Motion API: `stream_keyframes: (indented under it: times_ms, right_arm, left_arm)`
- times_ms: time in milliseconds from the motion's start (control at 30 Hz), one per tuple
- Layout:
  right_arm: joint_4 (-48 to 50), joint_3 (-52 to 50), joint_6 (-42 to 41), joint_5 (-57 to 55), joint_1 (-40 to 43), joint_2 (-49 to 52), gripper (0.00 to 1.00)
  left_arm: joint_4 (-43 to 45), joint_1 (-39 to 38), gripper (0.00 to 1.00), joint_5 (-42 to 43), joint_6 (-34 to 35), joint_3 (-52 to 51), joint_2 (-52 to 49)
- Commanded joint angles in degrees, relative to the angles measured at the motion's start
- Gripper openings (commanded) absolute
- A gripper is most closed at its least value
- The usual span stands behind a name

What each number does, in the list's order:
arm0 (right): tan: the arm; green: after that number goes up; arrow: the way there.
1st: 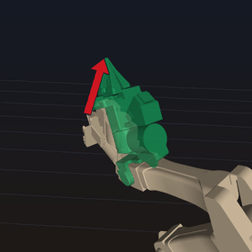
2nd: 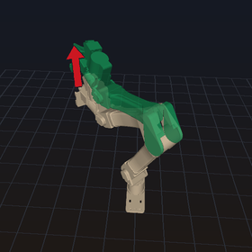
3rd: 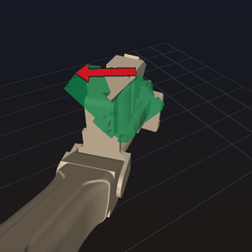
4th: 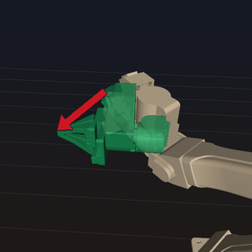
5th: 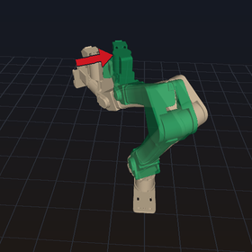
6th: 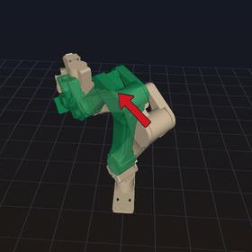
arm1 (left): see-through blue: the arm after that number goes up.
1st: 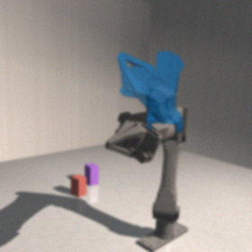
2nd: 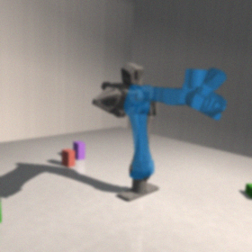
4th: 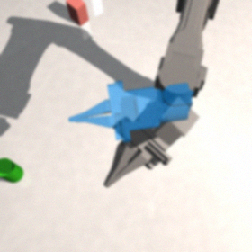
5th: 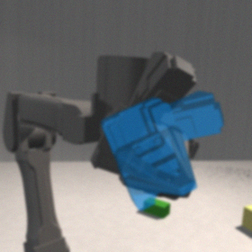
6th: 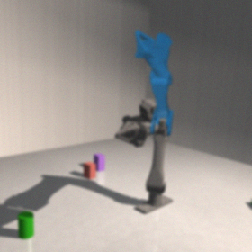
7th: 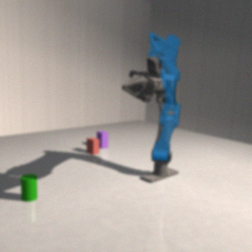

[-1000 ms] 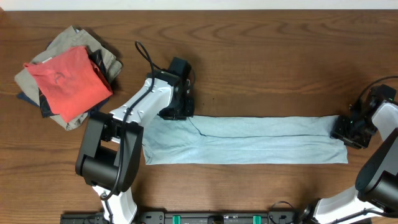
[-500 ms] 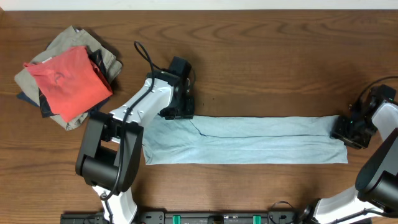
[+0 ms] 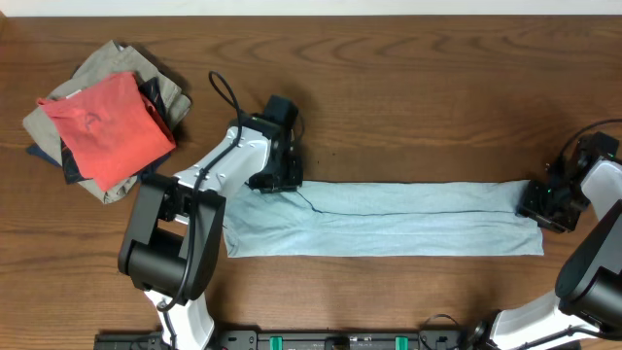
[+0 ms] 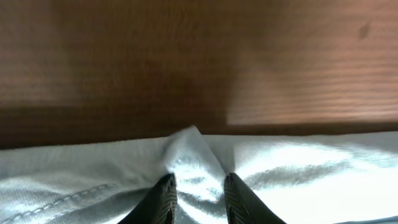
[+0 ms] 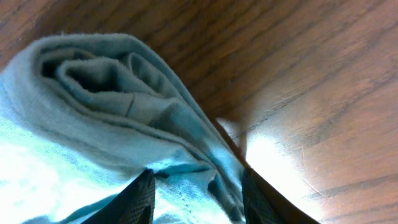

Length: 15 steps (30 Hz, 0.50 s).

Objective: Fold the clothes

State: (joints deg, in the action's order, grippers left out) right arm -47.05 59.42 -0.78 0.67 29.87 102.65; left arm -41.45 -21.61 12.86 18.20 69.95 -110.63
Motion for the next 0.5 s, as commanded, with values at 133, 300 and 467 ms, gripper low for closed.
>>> stream_keyframes:
  times_ms: [133,300,467]
  right_arm:
    - [-0.1,-0.3,0.2,0.5,0.6,0.6,0.44]
    - [-0.1,-0.3,0.2,0.4,0.6,0.6,0.44]
    - [-0.1,-0.3,0.2,0.4,0.6,0.6,0.44]
  left_arm:
    - [0.0,-0.1,0.13,-0.9,0.1,-1.1,-0.6]
    - [-0.9,-0.1,0.07,-0.9,0.1,-0.2,0.3]
    - [-1.3,-0.1,0.06,-0.9,0.1,0.4,2.6]
